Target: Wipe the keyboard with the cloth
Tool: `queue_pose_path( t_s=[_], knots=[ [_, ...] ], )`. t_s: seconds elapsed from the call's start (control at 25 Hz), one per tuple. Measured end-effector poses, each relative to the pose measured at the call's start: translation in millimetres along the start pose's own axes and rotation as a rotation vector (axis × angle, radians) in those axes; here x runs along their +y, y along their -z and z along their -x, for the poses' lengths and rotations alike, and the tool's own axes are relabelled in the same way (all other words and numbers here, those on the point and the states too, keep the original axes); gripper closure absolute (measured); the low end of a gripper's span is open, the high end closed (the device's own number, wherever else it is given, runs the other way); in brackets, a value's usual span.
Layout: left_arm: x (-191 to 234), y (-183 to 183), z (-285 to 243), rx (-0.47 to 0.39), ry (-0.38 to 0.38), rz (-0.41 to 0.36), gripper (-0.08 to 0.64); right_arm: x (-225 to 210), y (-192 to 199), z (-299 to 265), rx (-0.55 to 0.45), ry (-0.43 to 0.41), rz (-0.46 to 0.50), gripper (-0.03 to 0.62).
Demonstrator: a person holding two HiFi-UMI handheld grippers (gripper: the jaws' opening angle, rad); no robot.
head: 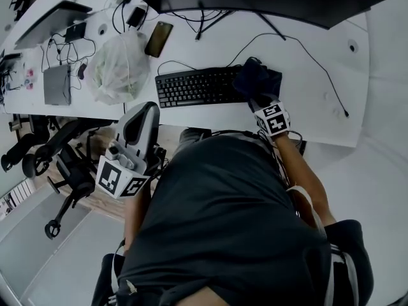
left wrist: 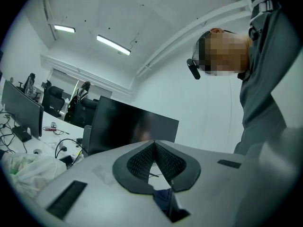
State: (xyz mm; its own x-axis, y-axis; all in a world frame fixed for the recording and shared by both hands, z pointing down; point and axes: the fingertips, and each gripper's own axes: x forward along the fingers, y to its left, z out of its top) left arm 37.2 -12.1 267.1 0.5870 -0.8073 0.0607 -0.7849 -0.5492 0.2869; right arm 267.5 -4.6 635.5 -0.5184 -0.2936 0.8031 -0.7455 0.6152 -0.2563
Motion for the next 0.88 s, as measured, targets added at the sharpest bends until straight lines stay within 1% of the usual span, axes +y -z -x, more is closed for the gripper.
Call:
queue_pose_path(
  t_s=[0.08, 0.12, 0.16, 0.2, 0.24, 0.28, 0.32, 0.4, 0.44, 0.48, 0.52, 0.56, 0.64, 0.72, 0.76, 0.8, 0.84, 0.88],
  knots=[
    [2.2, 0.5, 4.5, 0.001, -0.011, -0.001, 0.557, -40.5, 13.2, 16.7, -0.026, 0.085, -0.148, 0.540],
    [5.0, 1.6, 7.5, 0.000, -0.020, 0.006, 0.557, -60.3, 18.3, 26.7, -0.024, 0.151, -0.187, 0.540],
    [8.1, 3.1, 10.4, -0.002, -0.029, 0.016, 0.557, -73.8, 20.6, 34.3, -0.012, 0.214, -0.186, 0.540],
    [10.7, 4.5, 12.8, -0.004, -0.037, 0.026, 0.557, -76.8, 18.6, 37.3, -0.008, 0.242, -0.166, 0.540],
    [12.3, 5.9, 14.3, -0.006, -0.041, 0.035, 0.557, -67.3, 11.6, 34.6, -0.019, 0.222, -0.147, 0.540],
    [12.9, 6.8, 14.5, -0.006, -0.042, 0.042, 0.557, -46.3, 0.8, 26.5, -0.040, 0.158, -0.126, 0.540],
    [12.6, 6.9, 13.4, -0.007, -0.039, 0.045, 0.557, -17.4, -11.1, 14.3, -0.057, 0.071, -0.089, 0.540],
    [9.7, 6.1, 9.5, -0.007, -0.025, 0.044, 0.557, 41.9, -27.1, -13.4, -0.047, -0.092, 0.037, 0.540],
    [8.0, 5.1, 8.0, -0.006, -0.018, 0.039, 0.557, 60.5, -28.8, -25.2, -0.027, -0.138, 0.089, 0.540],
    [7.0, 3.7, 7.5, -0.005, -0.014, 0.033, 0.557, 67.7, -27.8, -33.5, -0.007, -0.156, 0.107, 0.540],
    [7.2, 2.4, 8.3, -0.004, -0.015, 0.026, 0.557, 64.5, -25.7, -36.8, 0.006, -0.151, 0.087, 0.540],
    [8.7, 1.5, 10.6, -0.004, -0.021, 0.023, 0.557, 53.3, -22.8, -34.5, 0.014, -0.129, 0.039, 0.540],
    [15.2, 1.5, 17.9, -0.006, -0.041, 0.029, 0.557, 16.4, -14.5, -18.6, 0.026, -0.029, -0.050, 0.540],
    [22.4, 4.5, 26.3, -0.010, -0.062, 0.047, 0.557, -17.9, -7.9, -0.5, 0.032, 0.088, -0.077, 0.540],
    [24.7, 6.4, 29.7, -0.013, -0.068, 0.056, 0.557, -24.9, -8.7, 3.7, 0.027, 0.119, -0.079, 0.540],
    [26.0, 8.2, 31.7, -0.014, -0.070, 0.062, 0.557, -21.9, -13.3, 2.4, 0.013, 0.118, -0.075, 0.540],
    [26.0, 9.6, 32.1, -0.014, -0.068, 0.065, 0.557, -8.8, -21.0, -3.9, -0.005, 0.083, -0.064, 0.540],
    [25.1, 10.4, 31.2, -0.013, -0.061, 0.066, 0.557, 12.2, -29.9, -13.6, -0.020, 0.022, -0.042, 0.540]
  ],
)
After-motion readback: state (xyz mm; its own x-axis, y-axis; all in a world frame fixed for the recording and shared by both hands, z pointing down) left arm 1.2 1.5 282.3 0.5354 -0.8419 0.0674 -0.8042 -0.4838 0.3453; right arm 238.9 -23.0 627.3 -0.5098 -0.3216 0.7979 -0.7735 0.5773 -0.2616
